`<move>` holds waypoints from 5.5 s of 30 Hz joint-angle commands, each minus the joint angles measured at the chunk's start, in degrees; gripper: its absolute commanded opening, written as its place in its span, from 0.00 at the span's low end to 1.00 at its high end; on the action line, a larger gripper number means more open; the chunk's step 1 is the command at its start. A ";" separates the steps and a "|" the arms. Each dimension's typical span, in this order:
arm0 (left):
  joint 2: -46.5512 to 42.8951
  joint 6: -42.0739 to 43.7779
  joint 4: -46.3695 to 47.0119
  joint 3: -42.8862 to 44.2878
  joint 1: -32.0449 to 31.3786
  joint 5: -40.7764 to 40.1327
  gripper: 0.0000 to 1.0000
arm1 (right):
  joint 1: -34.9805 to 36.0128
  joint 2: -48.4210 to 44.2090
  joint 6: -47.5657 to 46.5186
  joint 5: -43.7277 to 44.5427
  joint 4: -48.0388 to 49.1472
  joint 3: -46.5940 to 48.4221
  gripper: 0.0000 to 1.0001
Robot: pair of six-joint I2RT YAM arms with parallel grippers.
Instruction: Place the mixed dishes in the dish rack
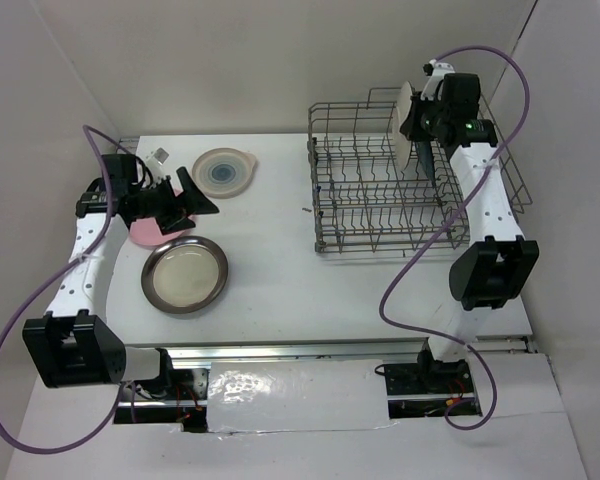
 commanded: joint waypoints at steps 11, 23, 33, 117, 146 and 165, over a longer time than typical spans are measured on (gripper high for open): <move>1.84 0.39 2.25 -0.51 -1.17 0.81 0.99 | 0.10 4.54 -4.66 0.93 5.97 7.97 0.00; 3.95 0.47 2.25 0.28 -1.87 0.20 0.99 | -2.01 11.22 -5.10 -0.21 4.74 13.24 0.00; 5.62 0.39 2.16 1.34 -2.05 -0.42 0.99 | -1.83 12.98 -5.55 0.75 4.31 11.14 0.00; 68.89 -1.98 9.90 67.68 1.82 -25.03 0.88 | 35.78 -37.03 9.05 21.58 3.61 -34.22 0.85; 67.51 -6.64 2.95 55.76 1.03 -18.35 0.60 | 38.42 -33.69 9.40 26.24 3.08 -29.74 0.86; 58.71 -9.81 3.66 42.38 -8.11 -22.47 0.62 | 39.12 -35.36 9.57 27.12 2.29 -31.14 0.86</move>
